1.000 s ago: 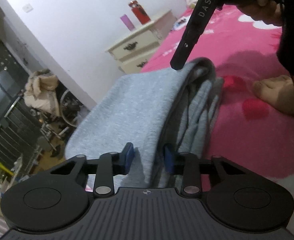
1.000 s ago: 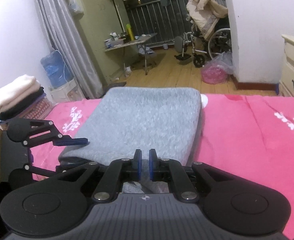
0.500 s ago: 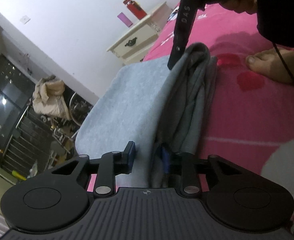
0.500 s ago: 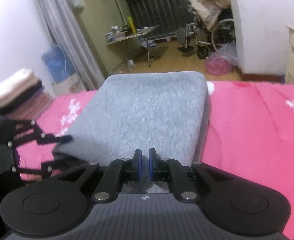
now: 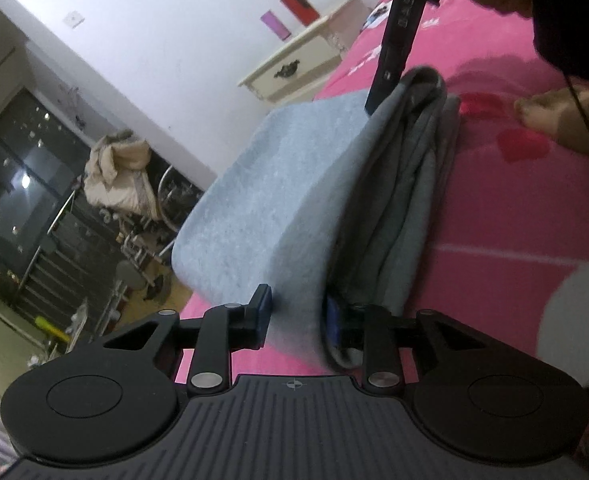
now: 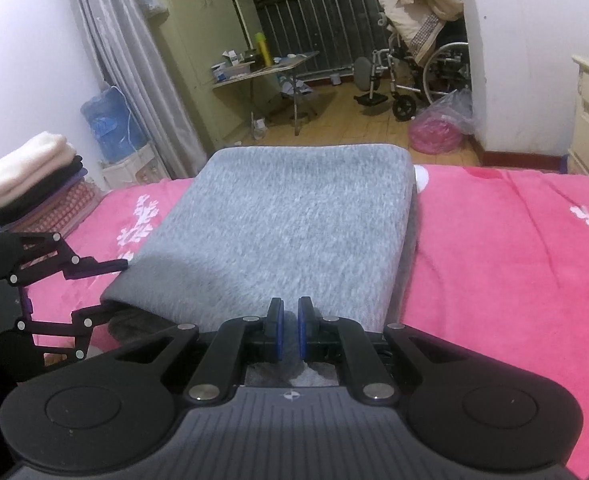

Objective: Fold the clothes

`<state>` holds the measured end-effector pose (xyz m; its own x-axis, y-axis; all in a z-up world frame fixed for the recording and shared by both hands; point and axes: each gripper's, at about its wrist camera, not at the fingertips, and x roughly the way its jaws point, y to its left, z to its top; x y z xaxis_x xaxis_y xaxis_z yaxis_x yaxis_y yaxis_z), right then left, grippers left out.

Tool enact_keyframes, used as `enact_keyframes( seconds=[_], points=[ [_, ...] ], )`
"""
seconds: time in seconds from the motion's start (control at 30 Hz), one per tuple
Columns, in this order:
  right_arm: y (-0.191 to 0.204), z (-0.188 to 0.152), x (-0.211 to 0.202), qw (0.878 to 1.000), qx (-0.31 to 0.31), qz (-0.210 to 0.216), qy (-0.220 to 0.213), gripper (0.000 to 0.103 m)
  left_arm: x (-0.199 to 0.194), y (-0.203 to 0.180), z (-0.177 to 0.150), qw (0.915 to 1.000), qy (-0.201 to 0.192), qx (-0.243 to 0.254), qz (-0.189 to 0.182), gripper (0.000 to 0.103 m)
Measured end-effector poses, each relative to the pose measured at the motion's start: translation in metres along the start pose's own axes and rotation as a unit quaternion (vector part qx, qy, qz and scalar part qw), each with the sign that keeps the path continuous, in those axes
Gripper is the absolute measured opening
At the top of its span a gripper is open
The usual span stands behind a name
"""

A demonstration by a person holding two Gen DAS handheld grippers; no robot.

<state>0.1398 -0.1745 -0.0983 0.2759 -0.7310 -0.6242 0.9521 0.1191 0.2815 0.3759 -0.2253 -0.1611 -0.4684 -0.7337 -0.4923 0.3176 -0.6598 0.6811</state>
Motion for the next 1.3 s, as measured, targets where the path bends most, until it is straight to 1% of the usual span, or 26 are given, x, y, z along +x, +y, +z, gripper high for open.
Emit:
enact_keyframes(
  seconds=[0.13,0.2,0.27,0.33,0.43,0.53,0.57,0.6,0.63,0.67,0.73,0.77,0.8,0.83,0.9,0.93,0.97,1.0,1.03,1.07,1.1,1.2,1.27,1.3],
  points=[
    [0.002,0.000,0.000,1.000,-0.010,-0.001,0.003,0.007,0.006,-0.001,0.001,0.9998,0.012,0.001,0.014,0.030],
    [0.004,-0.001,0.000,1.000,-0.020,-0.005,0.004,0.007,0.002,-0.006,-0.004,0.9997,0.007,0.017,0.015,0.030],
    [0.003,-0.002,-0.001,1.000,-0.025,-0.007,0.004,0.007,-0.004,-0.002,-0.007,0.9999,-0.001,0.013,0.001,0.030],
    [0.003,0.001,-0.003,1.000,-0.025,-0.009,0.005,0.007,-0.012,0.013,-0.010,0.9994,0.001,-0.023,-0.027,0.030],
    [0.004,0.011,-0.014,1.000,-0.027,-0.001,-0.003,0.007,-0.023,0.039,-0.017,0.9943,0.009,-0.087,-0.062,0.032],
    [0.004,0.014,-0.023,0.999,-0.028,0.025,-0.020,0.007,-0.029,0.063,-0.022,0.9846,0.016,-0.151,-0.087,0.032],
    [0.004,0.012,-0.020,0.999,-0.032,0.026,-0.013,0.007,-0.031,0.071,-0.024,0.9801,0.017,-0.174,-0.094,0.032],
    [0.005,0.006,-0.013,0.999,-0.043,0.017,0.010,0.007,-0.033,0.078,-0.026,0.9740,0.014,-0.203,-0.100,0.032],
    [0.004,-0.002,-0.005,0.998,-0.057,0.007,0.028,0.007,-0.033,0.087,-0.028,0.9675,0.010,-0.231,-0.102,0.032],
    [0.003,-0.009,-0.001,0.998,-0.063,0.003,0.030,0.006,-0.032,0.093,-0.025,0.9624,0.001,-0.253,-0.099,0.032],
    [-0.005,-0.013,-0.002,0.999,-0.039,0.011,0.018,0.006,-0.026,0.102,-0.018,0.9534,-0.021,-0.287,-0.091,0.032],
    [-0.007,-0.010,-0.003,0.999,-0.026,0.014,0.019,0.006,-0.023,0.106,-0.015,0.9483,-0.032,-0.303,-0.087,0.032],
    [-0.008,-0.010,-0.003,0.999,-0.027,0.015,0.019,0.006,-0.019,0.108,-0.009,0.9449,-0.043,-0.313,-0.086,0.032],
    [-0.006,-0.010,-0.002,0.999,-0.035,0.013,0.018,0.006,-0.013,0.106,-0.002,0.9432,-0.052,-0.315,-0.092,0.032],
    [-0.001,-0.009,-0.001,0.998,-0.055,0.008,0.023,0.006,0.006,0.092,0.013,0.9422,-0.054,-0.304,-0.130,0.032],
    [0.001,-0.008,-0.001,0.998,-0.065,0.006,0.027,0.006,0.017,0.081,0.018,0.9443,-0.043,-0.291,-0.148,0.032],
    [0.004,-0.004,-0.001,0.997,-0.073,0.005,0.033,0.006,0.027,0.068,0.022,0.9483,-0.024,-0.272,-0.162,0.032],
    [0.006,0.001,-0.003,0.996,-0.080,0.005,0.037,0.006,0.034,0.056,0.024,0.9538,-0.012,-0.254,-0.161,0.032],
    [0.008,0.006,-0.005,0.995,-0.087,0.004,0.042,0.006,0.036,0.047,0.023,0.9590,-0.010,-0.242,-0.147,0.032],
    [0.011,0.011,-0.007,0.994,-0.099,0.002,0.042,0.007,0.034,0.043,0.022,0.9604,-0.013,-0.242,-0.137,0.032],
    [0.015,0.017,-0.008,0.993,-0.116,-0.004,0.033,0.007,0.034,0.041,0.021,0.9583,-0.013,-0.253,-0.133,0.032],
    [0.022,0.030,-0.005,0.988,-0.150,-0.029,0.006,0.007,0.034,0.045,0.017,0.9477,-0.008,-0.290,-0.133,0.033],
    [0.017,0.028,0.011,0.988,-0.143,-0.062,0.011,0.008,0.034,0.046,0.016,0.9427,-0.006,-0.306,-0.132,0.033],
    [0.009,0.022,0.025,0.987,-0.135,-0.077,0.031,0.008,0.033,0.046,0.017,0.9423,-0.005,-0.308,-0.130,0.033]
  ],
)
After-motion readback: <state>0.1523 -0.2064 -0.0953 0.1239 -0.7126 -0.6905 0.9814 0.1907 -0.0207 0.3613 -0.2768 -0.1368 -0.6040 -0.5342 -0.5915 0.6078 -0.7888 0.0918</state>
